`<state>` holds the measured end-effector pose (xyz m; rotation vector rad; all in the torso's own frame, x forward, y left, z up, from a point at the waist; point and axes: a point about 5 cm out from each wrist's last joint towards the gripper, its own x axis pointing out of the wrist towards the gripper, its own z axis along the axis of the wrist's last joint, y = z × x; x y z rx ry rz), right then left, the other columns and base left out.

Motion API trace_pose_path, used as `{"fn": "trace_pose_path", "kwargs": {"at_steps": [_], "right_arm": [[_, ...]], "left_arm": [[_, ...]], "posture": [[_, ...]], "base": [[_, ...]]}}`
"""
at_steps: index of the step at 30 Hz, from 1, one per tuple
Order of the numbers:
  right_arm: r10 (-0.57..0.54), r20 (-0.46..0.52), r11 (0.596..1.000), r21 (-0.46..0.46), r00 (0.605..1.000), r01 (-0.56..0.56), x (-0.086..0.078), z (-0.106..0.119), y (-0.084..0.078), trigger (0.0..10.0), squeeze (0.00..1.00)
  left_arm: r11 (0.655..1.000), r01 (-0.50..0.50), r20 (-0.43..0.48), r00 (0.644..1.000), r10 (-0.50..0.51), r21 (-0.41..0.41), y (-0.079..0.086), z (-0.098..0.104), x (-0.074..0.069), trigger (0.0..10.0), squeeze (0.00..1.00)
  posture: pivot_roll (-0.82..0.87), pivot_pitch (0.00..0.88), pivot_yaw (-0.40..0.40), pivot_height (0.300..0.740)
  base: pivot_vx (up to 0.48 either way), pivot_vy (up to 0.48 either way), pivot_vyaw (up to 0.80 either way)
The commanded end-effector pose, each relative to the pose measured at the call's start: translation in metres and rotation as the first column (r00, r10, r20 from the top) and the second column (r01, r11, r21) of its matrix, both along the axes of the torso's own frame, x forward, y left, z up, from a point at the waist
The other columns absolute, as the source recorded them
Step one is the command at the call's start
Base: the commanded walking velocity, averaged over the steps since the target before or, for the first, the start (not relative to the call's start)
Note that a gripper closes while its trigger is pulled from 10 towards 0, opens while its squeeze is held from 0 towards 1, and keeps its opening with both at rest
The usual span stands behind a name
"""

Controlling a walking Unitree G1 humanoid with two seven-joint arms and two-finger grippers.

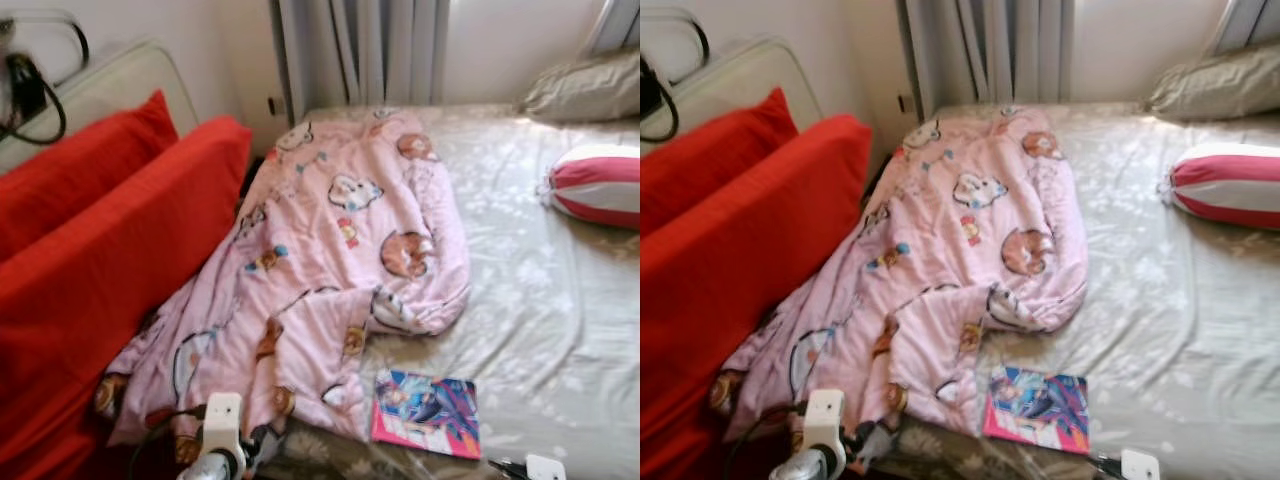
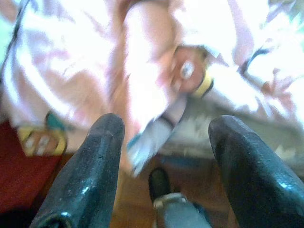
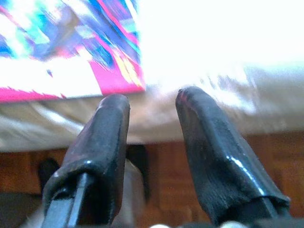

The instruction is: Clean up the room

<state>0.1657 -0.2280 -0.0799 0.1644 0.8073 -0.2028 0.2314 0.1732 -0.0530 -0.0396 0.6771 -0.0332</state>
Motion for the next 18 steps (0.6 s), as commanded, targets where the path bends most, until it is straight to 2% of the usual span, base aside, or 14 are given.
{"fn": "trace_pose_path", "kwargs": {"at_steps": [1,2,3,6,7,9,10,11,13,14,18], "right_arm": [[0.008,-0.009,1.000,0.017,1.000,-0.008,-0.001,-0.003,0.012,10.0,0.00],[0.026,0.025,0.999,0.021,0.999,-0.026,0.009,0.000,0.021,10.0,0.00],[0.033,0.039,0.999,0.022,0.999,-0.034,0.012,0.001,0.023,10.0,0.00],[0.044,0.144,0.999,0.016,0.989,-0.047,0.031,0.013,0.026,10.0,0.00],[0.044,0.144,0.999,0.016,0.989,-0.047,0.031,0.013,0.026,10.0,0.00],[0.055,0.257,0.998,0.003,0.965,-0.058,0.048,0.027,0.022,10.0,0.00],[0.071,0.331,0.997,-0.008,0.941,-0.072,0.057,0.036,0.020,10.0,0.00],[0.071,0.331,0.997,-0.008,0.941,-0.072,0.057,0.036,0.020,10.0,0.00],[0.107,0.416,0.994,-0.031,0.903,-0.103,0.066,0.048,0.022,10.0,0.00],[0.107,0.416,0.994,-0.031,0.903,-0.103,0.066,0.048,0.022,10.0,0.00],[0.136,0.546,0.991,-0.089,0.827,-0.104,0.077,0.068,0.024,10.0,0.00]], "left_arm": [[1.000,0.002,0.010,1.000,-0.002,0.009,0.006,0.001,-0.001,10.0,0.00],[1.000,0.022,0.057,0.998,-0.023,0.005,0.004,0.007,0.007,10.0,0.00],[1.000,0.030,0.077,0.997,-0.030,0.005,0.004,0.010,0.010,10.0,0.00],[0.999,0.017,0.193,0.981,-0.009,-0.036,0.005,0.027,0.028,10.0,0.00],[0.999,0.017,0.193,0.981,-0.009,-0.036,0.005,0.027,0.028,10.0,0.00],[0.998,0.023,0.305,0.952,-0.003,-0.063,0.004,0.043,0.040,10.0,0.00],[0.996,0.012,0.364,0.931,0.020,-0.087,0.005,0.052,0.045,10.0,0.00],[0.996,0.012,0.364,0.931,0.020,-0.087,0.005,0.052,0.045,10.0,0.00],[0.994,0.005,0.426,0.903,0.043,-0.111,0.006,0.062,0.050,10.0,0.00],[0.994,0.005,0.426,0.903,0.043,-0.111,0.006,0.062,0.050,10.0,0.00],[0.992,0.045,0.501,0.865,0.019,-0.114,0.002,0.072,0.048,10.0,0.00]], "posture": [[0.04,0.077,0.068,0.740],[0.04,0.079,0.065,0.740],[0.04,0.079,0.065,0.740],[0.04,0.081,0.064,0.740],[0.04,0.081,0.064,0.740],[0.04,0.087,0.058,0.740],[0.04,0.090,0.056,0.740],[0.04,0.090,0.056,0.740],[0.03,0.094,0.051,0.740],[0.03,0.094,0.051,0.740],[0.03,0.096,0.046,0.740]], "base": [[0.000,0.000,0.00],[0.000,0.000,0.00],[0.000,0.000,0.00],[0.000,0.000,0.00],[0.000,0.000,0.00],[0.000,0.000,0.00],[0.000,0.000,0.00],[0.000,0.000,0.00],[0.000,0.000,0.00],[0.000,0.000,0.00],[0.000,0.000,0.00]]}}
